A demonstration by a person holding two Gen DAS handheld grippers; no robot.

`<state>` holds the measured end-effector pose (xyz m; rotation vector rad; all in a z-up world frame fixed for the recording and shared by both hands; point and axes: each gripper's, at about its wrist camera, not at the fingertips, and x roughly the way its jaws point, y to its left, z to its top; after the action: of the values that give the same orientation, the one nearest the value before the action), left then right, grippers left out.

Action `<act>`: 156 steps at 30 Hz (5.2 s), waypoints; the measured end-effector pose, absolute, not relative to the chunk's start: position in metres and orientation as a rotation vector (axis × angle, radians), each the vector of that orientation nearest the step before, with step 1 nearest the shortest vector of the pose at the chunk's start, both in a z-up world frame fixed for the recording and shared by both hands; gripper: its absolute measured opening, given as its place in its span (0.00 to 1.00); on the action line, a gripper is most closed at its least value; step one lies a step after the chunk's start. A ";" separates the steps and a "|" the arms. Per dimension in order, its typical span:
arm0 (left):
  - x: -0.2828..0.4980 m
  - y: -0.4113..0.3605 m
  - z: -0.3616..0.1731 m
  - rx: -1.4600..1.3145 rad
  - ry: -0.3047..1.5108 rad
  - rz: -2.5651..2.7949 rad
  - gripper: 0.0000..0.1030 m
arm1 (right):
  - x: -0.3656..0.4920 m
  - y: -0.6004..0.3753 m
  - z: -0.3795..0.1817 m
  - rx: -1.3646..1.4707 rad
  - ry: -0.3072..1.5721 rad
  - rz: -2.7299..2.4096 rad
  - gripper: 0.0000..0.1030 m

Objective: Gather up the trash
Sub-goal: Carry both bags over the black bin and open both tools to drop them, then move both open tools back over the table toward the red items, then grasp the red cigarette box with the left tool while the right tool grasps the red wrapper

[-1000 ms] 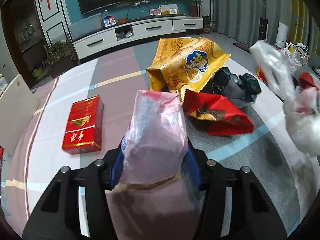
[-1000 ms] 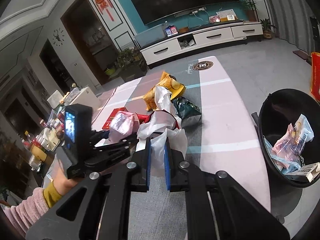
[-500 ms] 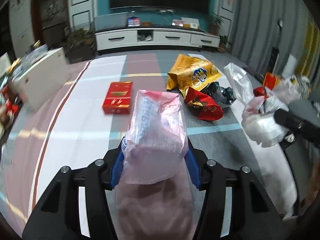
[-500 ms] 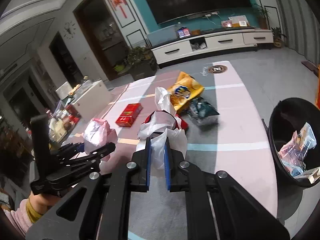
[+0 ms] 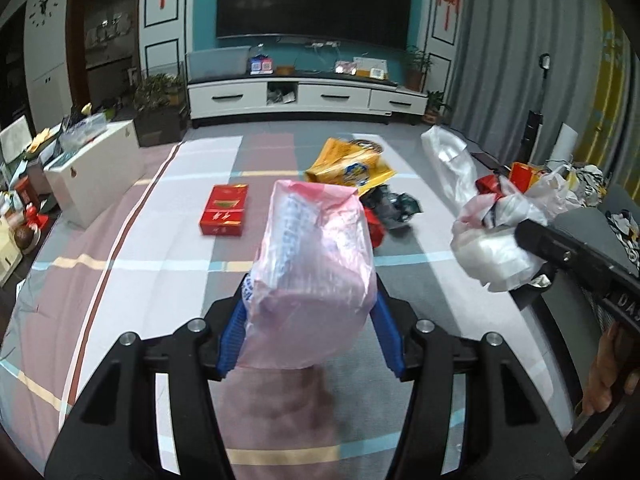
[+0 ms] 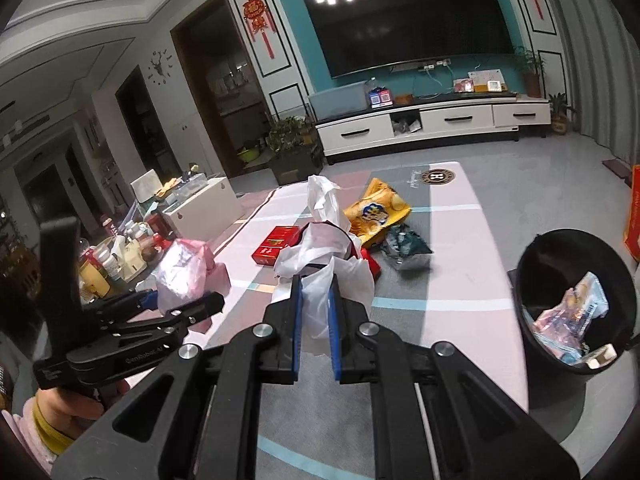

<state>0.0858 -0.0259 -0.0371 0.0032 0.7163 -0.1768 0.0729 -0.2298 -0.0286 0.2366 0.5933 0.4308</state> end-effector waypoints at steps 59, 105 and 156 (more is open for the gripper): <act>0.207 -0.341 -0.116 0.303 0.852 -0.594 0.59 | 0.083 -0.440 -0.116 0.452 0.730 -0.169 0.12; 0.138 -0.078 -0.080 0.071 0.788 -0.246 0.97 | 0.080 -0.320 -0.068 0.212 0.667 -0.101 0.77; 0.295 0.060 -0.142 -0.057 0.894 -0.041 0.63 | 0.237 -0.108 -0.128 -0.112 0.824 0.176 0.30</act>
<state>0.2949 0.0602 -0.1423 -0.0571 0.8941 -0.0413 0.2368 -0.1081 -0.1280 -0.1120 0.8244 0.1760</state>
